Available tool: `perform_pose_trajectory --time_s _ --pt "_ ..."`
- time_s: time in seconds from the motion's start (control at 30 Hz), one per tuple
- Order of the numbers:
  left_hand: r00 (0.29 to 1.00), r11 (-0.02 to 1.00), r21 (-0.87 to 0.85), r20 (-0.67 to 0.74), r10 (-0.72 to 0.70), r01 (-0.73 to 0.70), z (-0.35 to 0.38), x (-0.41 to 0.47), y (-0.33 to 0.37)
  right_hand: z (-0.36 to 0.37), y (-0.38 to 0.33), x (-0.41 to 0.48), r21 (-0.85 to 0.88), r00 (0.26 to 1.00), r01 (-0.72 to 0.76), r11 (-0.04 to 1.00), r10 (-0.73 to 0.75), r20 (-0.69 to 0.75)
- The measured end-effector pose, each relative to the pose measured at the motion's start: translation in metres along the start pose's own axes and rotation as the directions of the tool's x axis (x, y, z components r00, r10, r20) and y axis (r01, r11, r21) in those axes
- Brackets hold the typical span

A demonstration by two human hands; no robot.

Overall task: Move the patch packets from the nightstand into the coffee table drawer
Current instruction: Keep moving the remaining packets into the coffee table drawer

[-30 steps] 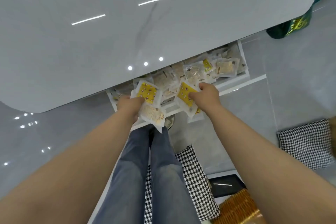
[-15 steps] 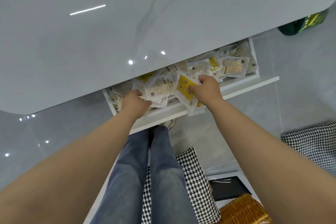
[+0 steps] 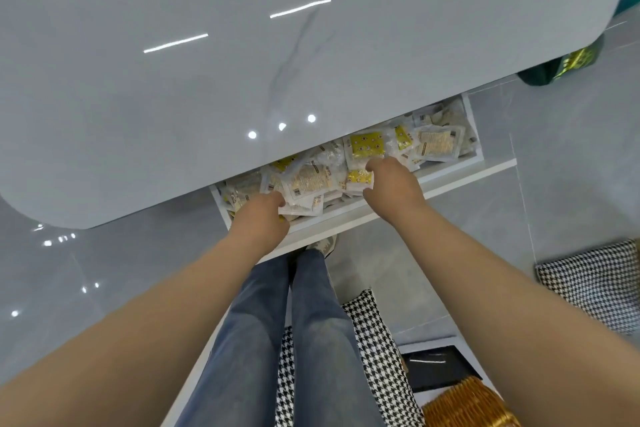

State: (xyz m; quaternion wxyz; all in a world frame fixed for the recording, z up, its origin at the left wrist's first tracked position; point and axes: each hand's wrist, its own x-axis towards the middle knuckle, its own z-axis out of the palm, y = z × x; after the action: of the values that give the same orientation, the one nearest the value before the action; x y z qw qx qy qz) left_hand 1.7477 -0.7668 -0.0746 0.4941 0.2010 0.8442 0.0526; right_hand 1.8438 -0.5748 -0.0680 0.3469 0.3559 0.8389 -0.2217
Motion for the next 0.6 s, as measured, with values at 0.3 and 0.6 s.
perform_pose_trajectory --time_s 0.3,0.6 --pt "0.993 0.99 0.095 -0.039 0.107 -0.103 -0.06 -0.085 0.013 -0.051 -0.023 -0.1 -0.032 0.991 0.133 0.991 -0.134 -0.024" --pt "0.964 0.975 0.111 -0.163 0.208 -0.191 -0.117 -0.213 0.028 -0.128 -0.057 -0.212 -0.09 0.932 0.3 0.95 -0.312 -0.183"
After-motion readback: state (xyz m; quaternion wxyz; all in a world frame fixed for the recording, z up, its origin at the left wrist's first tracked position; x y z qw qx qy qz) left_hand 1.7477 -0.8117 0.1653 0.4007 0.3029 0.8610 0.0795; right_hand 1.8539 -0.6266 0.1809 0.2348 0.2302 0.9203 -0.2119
